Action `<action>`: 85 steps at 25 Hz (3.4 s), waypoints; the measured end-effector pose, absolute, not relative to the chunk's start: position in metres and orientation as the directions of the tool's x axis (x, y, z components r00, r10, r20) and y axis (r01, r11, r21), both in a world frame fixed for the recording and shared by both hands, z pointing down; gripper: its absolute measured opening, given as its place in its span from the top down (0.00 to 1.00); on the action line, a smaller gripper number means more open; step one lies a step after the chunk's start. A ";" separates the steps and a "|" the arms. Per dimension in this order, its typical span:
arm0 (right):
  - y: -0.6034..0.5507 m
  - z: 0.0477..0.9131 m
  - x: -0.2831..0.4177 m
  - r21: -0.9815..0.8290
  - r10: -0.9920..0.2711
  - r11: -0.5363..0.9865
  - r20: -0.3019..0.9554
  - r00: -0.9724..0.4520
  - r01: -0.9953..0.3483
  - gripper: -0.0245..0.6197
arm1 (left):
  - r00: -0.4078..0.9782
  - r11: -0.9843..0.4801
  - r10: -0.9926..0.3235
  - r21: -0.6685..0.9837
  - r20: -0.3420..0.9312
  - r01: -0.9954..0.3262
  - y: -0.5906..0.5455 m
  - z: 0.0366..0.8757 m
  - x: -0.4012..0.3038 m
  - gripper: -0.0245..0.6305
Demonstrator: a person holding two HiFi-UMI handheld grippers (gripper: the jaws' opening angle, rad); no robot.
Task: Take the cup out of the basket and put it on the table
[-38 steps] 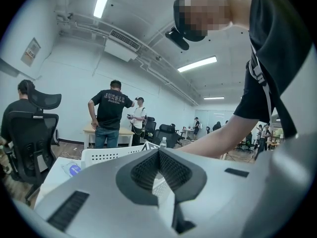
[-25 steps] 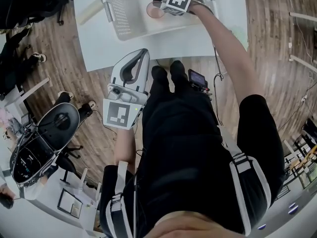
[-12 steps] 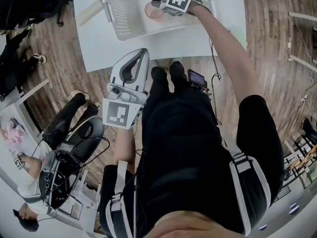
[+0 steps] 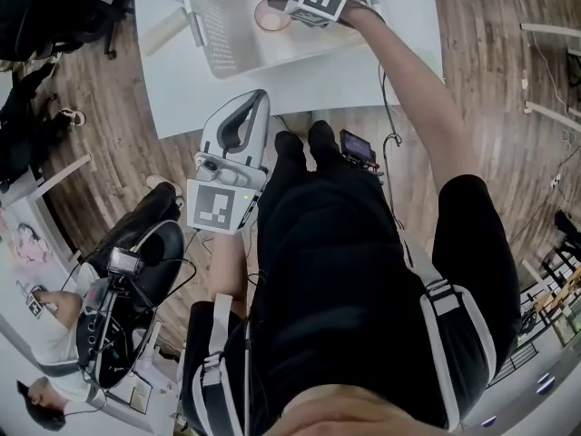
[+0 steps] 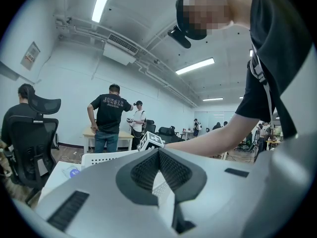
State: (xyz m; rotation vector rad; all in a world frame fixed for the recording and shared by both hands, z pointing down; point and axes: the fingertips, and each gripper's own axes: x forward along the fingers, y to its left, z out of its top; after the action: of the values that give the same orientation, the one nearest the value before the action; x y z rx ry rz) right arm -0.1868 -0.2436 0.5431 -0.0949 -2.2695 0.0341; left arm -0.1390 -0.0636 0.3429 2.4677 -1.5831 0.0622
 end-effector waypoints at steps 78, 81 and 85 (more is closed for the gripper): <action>-0.118 0.595 0.017 -0.065 -0.221 0.912 0.755 -0.617 -0.406 0.91 | 0.496 -0.485 -0.864 0.127 0.082 -0.865 -0.030 0.330 -0.067 0.93; -0.118 0.607 0.017 -0.089 -0.214 0.899 0.764 -0.609 -0.428 0.91 | 0.488 -0.475 -0.868 0.131 0.090 -0.870 -0.027 0.333 -0.071 0.93; -0.120 0.619 0.017 -0.106 -0.210 0.888 0.772 -0.601 -0.447 0.91 | 0.478 -0.465 -0.873 0.132 0.096 -0.875 -0.024 0.333 -0.077 0.93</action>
State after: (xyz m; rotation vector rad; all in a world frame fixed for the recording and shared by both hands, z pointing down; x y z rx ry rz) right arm 0.0173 -0.1198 0.6188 0.4690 -2.2263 0.3679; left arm -0.0771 -0.0237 0.3329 2.5572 -1.5261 0.0228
